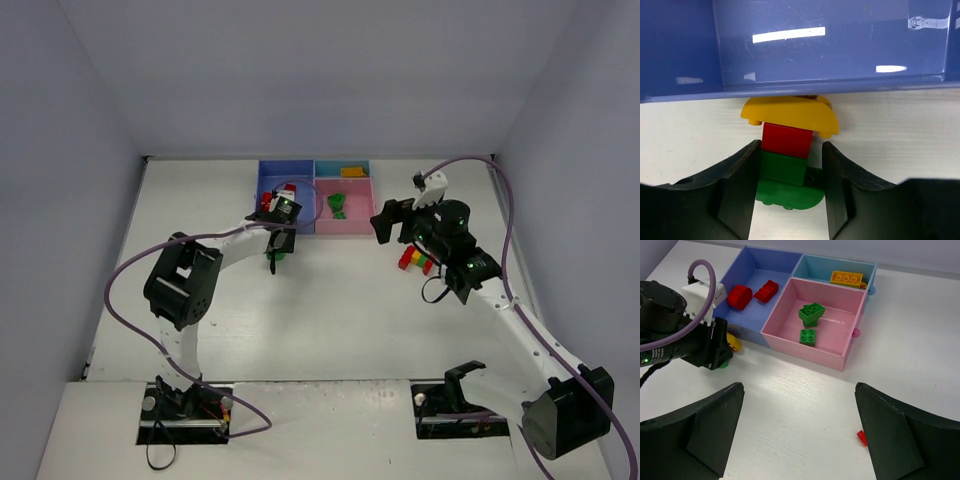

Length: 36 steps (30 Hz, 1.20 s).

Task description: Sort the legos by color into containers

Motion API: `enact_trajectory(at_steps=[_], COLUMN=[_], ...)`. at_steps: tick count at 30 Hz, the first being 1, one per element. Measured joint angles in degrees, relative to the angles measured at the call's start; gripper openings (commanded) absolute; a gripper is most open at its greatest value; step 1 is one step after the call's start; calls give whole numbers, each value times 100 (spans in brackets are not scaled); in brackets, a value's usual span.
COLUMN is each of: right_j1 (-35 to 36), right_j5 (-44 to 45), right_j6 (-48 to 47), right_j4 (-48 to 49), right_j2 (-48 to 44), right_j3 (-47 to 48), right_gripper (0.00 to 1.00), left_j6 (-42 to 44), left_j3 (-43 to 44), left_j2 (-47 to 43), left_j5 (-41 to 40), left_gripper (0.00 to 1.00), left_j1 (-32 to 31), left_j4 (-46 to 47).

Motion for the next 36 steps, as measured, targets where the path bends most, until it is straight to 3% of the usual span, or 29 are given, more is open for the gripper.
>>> enact_trajectory(at_steps=[7,11,20,28,36], right_j1=[0,0,66,557,1276], right_j5=[-151,-330,-1121,-1963,-2236], right_j6=[46,127,387,1032,1709], right_j4=[-9,-11,-24,-83,-59], right_j2=[2,35,302,1167,1869], right_j3=[-9,-9,-7,332,1080], right_gripper=[90,90,88,87,87], left_j6=[39,92,494,1670,2802], left_j3=[-417,-656,-1827,-2846,-3571], left_j2=[-251,-431,-1825,-3696,-4599], left_j5=[24,153,719,1633,2317], left_gripper=[14,7,5,5,5], left_j1=[0,-2,-17,-109,-195], left_j4=[348,474,848,1834,2302])
